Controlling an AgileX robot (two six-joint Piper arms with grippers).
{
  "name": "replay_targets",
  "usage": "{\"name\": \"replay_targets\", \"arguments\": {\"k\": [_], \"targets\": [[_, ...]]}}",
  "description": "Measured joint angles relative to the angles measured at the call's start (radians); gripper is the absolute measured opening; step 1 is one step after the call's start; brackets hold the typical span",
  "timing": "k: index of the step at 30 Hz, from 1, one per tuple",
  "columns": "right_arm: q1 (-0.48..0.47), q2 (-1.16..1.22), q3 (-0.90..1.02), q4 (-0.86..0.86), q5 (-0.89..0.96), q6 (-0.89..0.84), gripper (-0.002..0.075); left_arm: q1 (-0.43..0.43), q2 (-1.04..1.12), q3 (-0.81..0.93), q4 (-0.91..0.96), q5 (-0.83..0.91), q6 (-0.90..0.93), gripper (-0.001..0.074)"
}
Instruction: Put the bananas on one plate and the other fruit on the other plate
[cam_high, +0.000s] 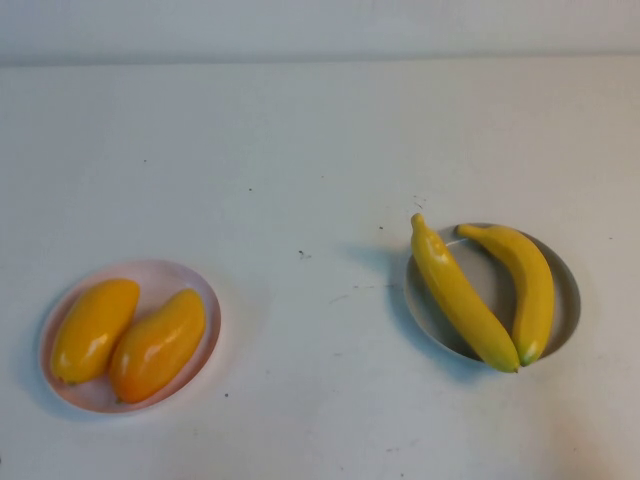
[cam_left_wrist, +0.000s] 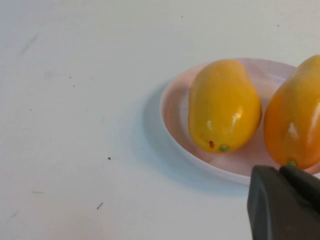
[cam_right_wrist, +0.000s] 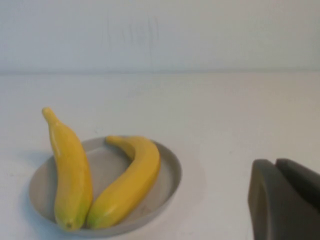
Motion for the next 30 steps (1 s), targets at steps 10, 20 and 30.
{"name": "replay_targets", "arguments": {"k": [10,20,30], "targets": [[0.000,0.000,0.002,0.000,0.224,0.000,-0.0015,0.000,0.000,0.000,0.000,0.000,0.000,-0.0004],[0.000,0.000,0.002,0.002,0.230,0.000,-0.0015,0.000,0.000,0.000,0.000,0.000,0.000,-0.0004],[0.000,0.000,0.002,0.002,0.232,0.000,-0.0015,0.000,0.000,0.000,0.000,0.000,0.000,-0.0004]]}}
